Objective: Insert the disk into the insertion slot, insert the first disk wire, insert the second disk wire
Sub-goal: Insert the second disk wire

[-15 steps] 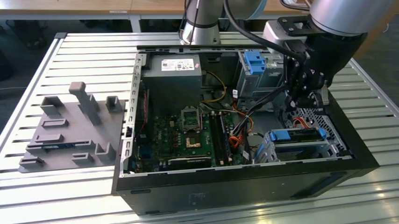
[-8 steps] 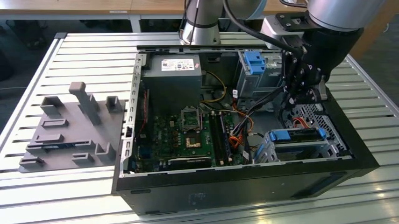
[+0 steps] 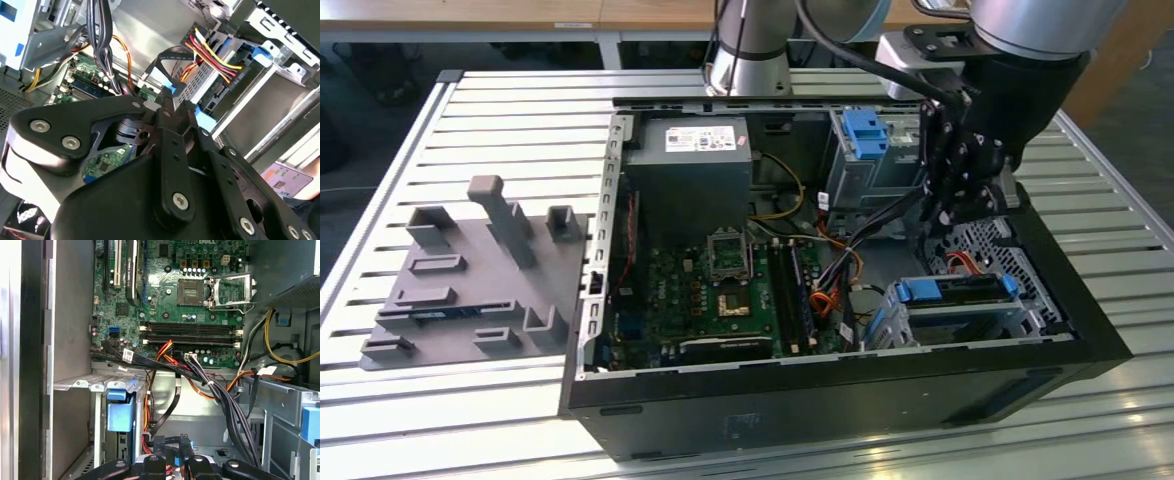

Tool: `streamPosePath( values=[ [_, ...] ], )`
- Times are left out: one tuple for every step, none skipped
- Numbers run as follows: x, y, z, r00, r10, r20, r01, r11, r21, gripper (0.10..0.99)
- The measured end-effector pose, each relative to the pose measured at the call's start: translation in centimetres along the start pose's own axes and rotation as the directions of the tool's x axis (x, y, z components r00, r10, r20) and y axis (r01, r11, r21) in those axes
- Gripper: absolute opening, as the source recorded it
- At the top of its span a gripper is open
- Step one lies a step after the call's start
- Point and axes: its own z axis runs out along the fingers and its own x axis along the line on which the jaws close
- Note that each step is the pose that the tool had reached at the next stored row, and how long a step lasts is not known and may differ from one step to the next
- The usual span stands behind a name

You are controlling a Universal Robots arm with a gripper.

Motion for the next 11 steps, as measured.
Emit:
streamPosePath(
  values=[
    [-0.11, 0.00, 0.08, 1.0000, 0.000, 0.0000, 0.000, 1.0000, 0.000, 0.251],
    [-0.19, 0.00, 0.15, 1.0000, 0.000, 0.0000, 0.000, 1.0000, 0.000, 0.251],
    [-0.27, 0.00, 0.21, 1.0000, 0.000, 0.0000, 0.000, 1.0000, 0.000, 0.251],
    [-0.35, -0.01, 0.28, 1.0000, 0.000, 0.0000, 0.000, 1.0000, 0.000, 0.251],
    [-0.41, -0.01, 0.35, 1.0000, 0.001, 0.0001, -0.001, 1.0000, 0.000, 0.251],
    [-0.46, -0.02, 0.43, 1.0000, 0.001, 0.0001, -0.001, 1.0000, 0.000, 0.251],
    [-0.50, -0.04, 0.52, 1.0000, 0.002, -0.0003, -0.002, 1.0000, 0.000, 0.251],
    [-0.55, -0.07, 0.58, 1.0000, 0.002, -0.0023, -0.002, 1.0000, 0.000, 0.251],
    [-0.59, -0.08, 0.65, 1.0000, 0.003, -0.0050, -0.003, 1.0000, 0.000, 0.251],
    [-0.63, -0.10, 0.72, 1.0000, 0.004, -0.0085, -0.004, 1.0000, 0.000, 0.251],
    [-0.67, -0.12, 0.79, 0.9999, 0.005, -0.0126, -0.005, 1.0000, 0.000, 0.251]
  ],
)
